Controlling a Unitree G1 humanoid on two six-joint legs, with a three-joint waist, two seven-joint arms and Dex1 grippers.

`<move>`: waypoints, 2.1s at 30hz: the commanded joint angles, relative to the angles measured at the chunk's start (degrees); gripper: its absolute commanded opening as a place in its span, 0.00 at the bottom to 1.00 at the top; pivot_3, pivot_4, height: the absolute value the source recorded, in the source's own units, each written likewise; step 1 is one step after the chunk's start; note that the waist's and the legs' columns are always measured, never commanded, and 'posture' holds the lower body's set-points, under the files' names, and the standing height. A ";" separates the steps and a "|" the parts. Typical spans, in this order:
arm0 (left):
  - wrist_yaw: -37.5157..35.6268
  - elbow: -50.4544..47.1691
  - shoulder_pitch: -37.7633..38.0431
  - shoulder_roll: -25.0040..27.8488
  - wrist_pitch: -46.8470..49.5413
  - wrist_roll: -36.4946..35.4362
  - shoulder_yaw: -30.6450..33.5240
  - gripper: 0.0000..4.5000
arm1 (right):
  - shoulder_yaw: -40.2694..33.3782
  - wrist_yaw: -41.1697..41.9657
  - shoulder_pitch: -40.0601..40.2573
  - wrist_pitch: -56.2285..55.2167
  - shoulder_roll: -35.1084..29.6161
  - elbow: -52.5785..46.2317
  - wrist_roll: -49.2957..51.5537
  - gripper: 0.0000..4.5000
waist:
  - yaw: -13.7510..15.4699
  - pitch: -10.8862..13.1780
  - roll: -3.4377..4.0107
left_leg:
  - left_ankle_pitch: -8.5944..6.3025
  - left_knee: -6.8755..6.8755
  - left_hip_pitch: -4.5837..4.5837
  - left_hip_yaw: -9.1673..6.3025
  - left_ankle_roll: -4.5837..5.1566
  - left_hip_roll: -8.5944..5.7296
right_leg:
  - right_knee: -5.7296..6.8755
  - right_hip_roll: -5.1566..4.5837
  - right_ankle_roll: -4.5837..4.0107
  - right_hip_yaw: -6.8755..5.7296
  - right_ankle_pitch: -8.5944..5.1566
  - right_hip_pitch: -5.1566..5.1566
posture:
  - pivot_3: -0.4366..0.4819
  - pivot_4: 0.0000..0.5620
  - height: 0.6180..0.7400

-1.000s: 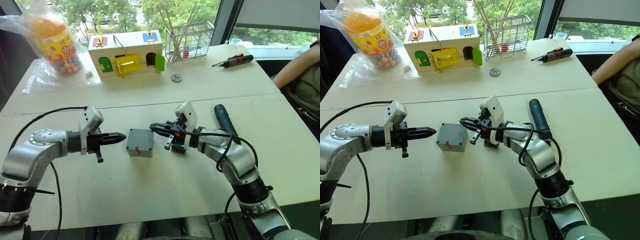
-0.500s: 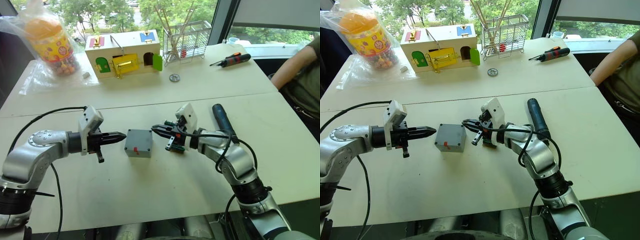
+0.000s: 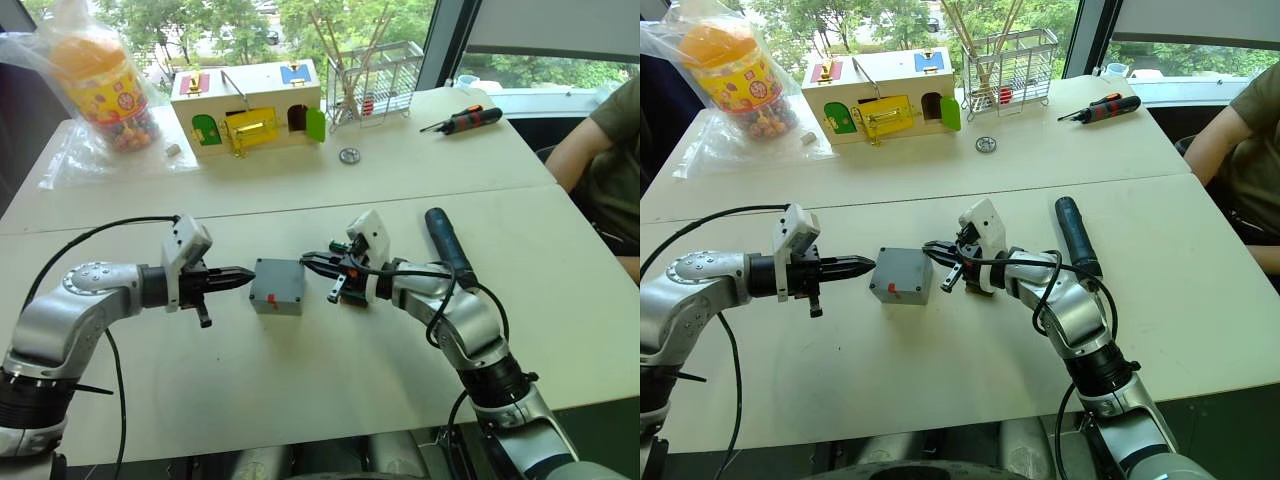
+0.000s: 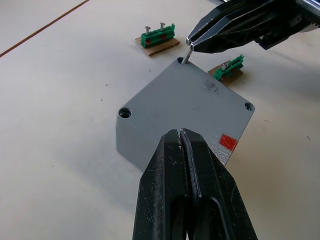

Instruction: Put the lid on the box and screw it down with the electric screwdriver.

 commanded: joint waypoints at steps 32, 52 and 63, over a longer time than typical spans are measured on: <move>-1.83 3.14 2.73 0.34 -5.58 4.37 0.42 0.00 | -19.63 -2.37 1.30 23.24 -5.92 -19.83 16.83 0.91 | 0.37 0.00 0.00 | 0.00 0.06 -0.01 -0.01 0.01 -0.01 | 0.00 -0.03 0.00 -0.01 0.00 0.05 | 0.48 0.27 1.00; -13.95 -4.89 -17.54 -1.47 -7.14 3.38 -14.29 0.00 | -11.36 8.69 -15.58 50.02 -46.52 8.95 18.50 0.96 | -0.10 0.07 -0.04 | -0.09 0.16 -0.10 0.38 0.18 0.17 | -0.14 -0.04 0.00 0.07 0.00 0.03 | 0.48 0.27 1.00; -4.74 -7.95 -10.09 -7.01 -9.86 8.62 -15.07 0.00 | 17.71 21.48 -36.64 42.76 -37.53 36.59 3.99 0.96 | -0.21 0.10 -0.07 | -0.09 0.40 -0.47 0.39 0.19 0.17 | -0.02 -0.02 0.02 0.09 0.01 -0.27 | 0.48 0.27 1.00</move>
